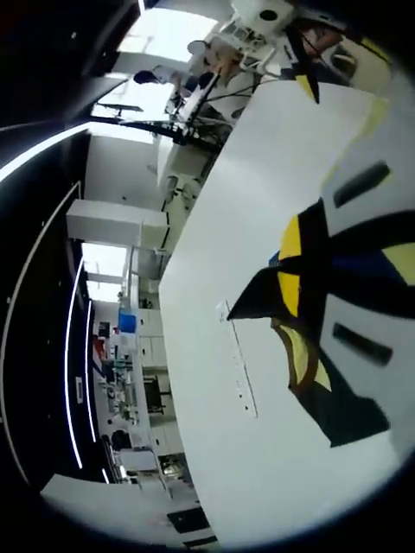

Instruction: Fold the garment on the visible template until the final outline fits inside the template.

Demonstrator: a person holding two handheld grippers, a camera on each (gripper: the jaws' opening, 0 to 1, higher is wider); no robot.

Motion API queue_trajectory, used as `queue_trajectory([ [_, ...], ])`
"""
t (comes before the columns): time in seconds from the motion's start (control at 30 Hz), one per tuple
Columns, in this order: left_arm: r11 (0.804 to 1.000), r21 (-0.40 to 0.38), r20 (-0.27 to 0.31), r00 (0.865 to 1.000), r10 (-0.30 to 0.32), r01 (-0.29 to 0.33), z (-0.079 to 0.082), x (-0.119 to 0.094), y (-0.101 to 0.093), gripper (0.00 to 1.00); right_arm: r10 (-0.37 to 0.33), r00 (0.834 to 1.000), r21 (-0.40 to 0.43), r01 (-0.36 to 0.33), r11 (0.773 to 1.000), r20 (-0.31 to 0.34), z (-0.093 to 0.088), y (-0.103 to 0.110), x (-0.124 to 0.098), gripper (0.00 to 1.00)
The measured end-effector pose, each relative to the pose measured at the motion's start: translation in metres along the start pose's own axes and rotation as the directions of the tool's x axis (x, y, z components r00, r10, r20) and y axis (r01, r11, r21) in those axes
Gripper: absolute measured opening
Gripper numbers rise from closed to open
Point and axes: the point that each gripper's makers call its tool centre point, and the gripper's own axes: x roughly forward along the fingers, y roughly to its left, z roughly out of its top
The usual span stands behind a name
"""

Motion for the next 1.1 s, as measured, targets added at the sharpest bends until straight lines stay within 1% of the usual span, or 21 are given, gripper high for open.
queue_trajectory([
  [0.13,1.0,0.011,-0.016,1.0,-0.011,0.011,-0.011,0.011,-0.008,0.0,0.001,1.0,0.009,-0.001,1.0,-0.006,-0.003,-0.001,0.001,0.99],
  [0.2,1.0,0.004,-0.033,0.999,-0.018,0.018,-0.019,0.018,-0.01,0.0,0.002,1.0,0.012,-0.002,1.0,-0.007,-0.004,-0.002,0.002,0.99],
  [0.27,1.0,-0.002,-0.045,0.999,-0.022,0.022,-0.025,0.022,-0.013,0.0,0.004,1.0,0.016,-0.004,1.0,-0.01,-0.005,-0.002,0.003,0.99],
  [0.37,0.999,-0.015,-0.077,0.996,-0.035,0.034,-0.04,0.033,-0.019,0.0,0.004,1.0,0.023,-0.004,1.0,-0.013,-0.007,-0.004,0.004,0.99],
  [0.5,0.999,-0.022,-0.105,0.993,-0.052,0.05,-0.056,0.043,-0.027,0.0,0.002,1.0,0.033,-0.002,0.999,-0.013,-0.008,-0.006,0.005,0.99],
  [0.6,0.998,-0.017,-0.122,0.99,-0.063,0.062,-0.066,0.052,-0.034,0.0,-0.001,1.0,0.037,0.002,0.999,-0.013,-0.009,-0.009,0.006,0.99],
  [0.7,0.998,-0.018,-0.142,0.988,-0.067,0.065,-0.074,0.057,-0.037,0.0,-0.008,1.0,0.042,0.009,0.999,-0.01,-0.009,-0.011,0.006,0.99],
  [0.8,0.996,-0.06,-0.143,0.987,-0.07,0.062,-0.081,0.059,-0.041,0.0,-0.013,1.0,0.049,0.013,0.999,-0.002,-0.008,-0.014,0.006,0.99],
  [0.83,0.995,-0.069,-0.147,0.986,-0.08,0.07,-0.083,0.059,-0.044,0.0,-0.013,1.0,0.05,0.013,0.999,0.0,-0.008,-0.014,0.007,0.99],
  [0.87,0.992,-0.085,-0.154,0.982,-0.106,0.094,-0.087,0.06,-0.049,0.01,-0.013,1.0,0.052,0.013,0.999,0.002,-0.008,-0.015,0.007,0.99],
  [0.9,0.991,-0.08,-0.153,0.981,-0.116,0.105,-0.088,0.059,-0.052,0.01,-0.013,1.0,0.053,0.012,0.999,0.002,-0.008,-0.015,0.007,0.99],
  [0.93,0.991,-0.062,-0.157,0.98,-0.123,0.115,-0.09,0.058,-0.055,0.02,-0.011,1.0,0.055,0.011,0.998,0.001,-0.008,-0.015,0.008,0.99],
  [1.0,0.991,-0.018,-0.145,0.98,-0.135,0.134,-0.091,0.058,-0.057,0.03,-0.007,1.0,0.052,0.007,0.999,-0.002,-0.009,-0.015,0.01,0.99],
  [1.07,0.991,0.008,-0.138,0.982,-0.131,0.133,-0.09,0.053,-0.059,0.11,-0.002,1.0,0.051,0.002,0.999,-0.003,-0.008,-0.014,0.011,0.99],
  [1.1,0.991,0.02,-0.121,0.984,-0.132,0.136,-0.087,0.053,-0.057,0.15,0.001,1.0,0.048,-0.001,0.999,-0.003,-0.008,-0.013,0.012,0.99],
])
